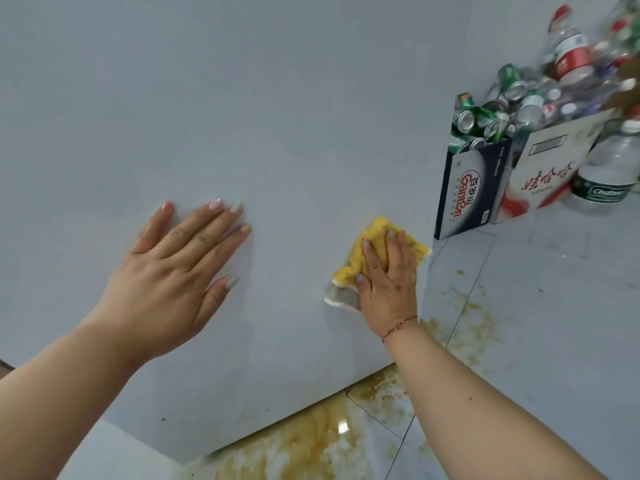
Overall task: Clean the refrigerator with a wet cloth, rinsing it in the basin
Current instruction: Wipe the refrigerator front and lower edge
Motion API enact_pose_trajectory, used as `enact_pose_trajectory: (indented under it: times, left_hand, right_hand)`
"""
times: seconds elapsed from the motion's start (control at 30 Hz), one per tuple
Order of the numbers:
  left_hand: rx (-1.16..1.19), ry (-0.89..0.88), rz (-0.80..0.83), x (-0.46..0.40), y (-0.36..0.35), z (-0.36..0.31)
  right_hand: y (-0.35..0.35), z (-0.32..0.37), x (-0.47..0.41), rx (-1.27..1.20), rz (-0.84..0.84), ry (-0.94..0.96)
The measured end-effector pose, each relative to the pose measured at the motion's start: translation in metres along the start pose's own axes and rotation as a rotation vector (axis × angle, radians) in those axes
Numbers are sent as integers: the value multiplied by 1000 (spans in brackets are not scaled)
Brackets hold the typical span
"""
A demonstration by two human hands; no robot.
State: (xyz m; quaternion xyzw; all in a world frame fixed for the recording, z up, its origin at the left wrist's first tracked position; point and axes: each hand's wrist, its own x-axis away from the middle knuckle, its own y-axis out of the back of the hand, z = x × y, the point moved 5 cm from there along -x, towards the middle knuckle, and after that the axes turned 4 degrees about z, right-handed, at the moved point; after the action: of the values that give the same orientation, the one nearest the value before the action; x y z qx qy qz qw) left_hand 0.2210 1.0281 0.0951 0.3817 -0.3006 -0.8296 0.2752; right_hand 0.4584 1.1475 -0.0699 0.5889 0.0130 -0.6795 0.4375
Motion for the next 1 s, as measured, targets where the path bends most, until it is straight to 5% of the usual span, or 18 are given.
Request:
enact_pose_trajectory:
  times: [0.27, 0.4, 0.5, 0.7, 1.0]
  left_hand:
    - [-11, 5, 28, 1, 0, 0]
    - [32, -4, 54, 1, 6, -1]
    - [94, 5, 40, 11, 16, 5]
    - [194, 91, -40, 62, 35, 33]
    - [148, 288, -57, 153, 47, 66]
  right_hand:
    - [-12, -38, 29, -542, -129, -1024]
    - [-35, -6, 42, -593, -42, -1189]
    - [-41, 31, 45, -554, -148, -1266]
    - [-55, 133, 47, -554, -110, -969]
    - [-99, 272, 75, -78, 62, 82]
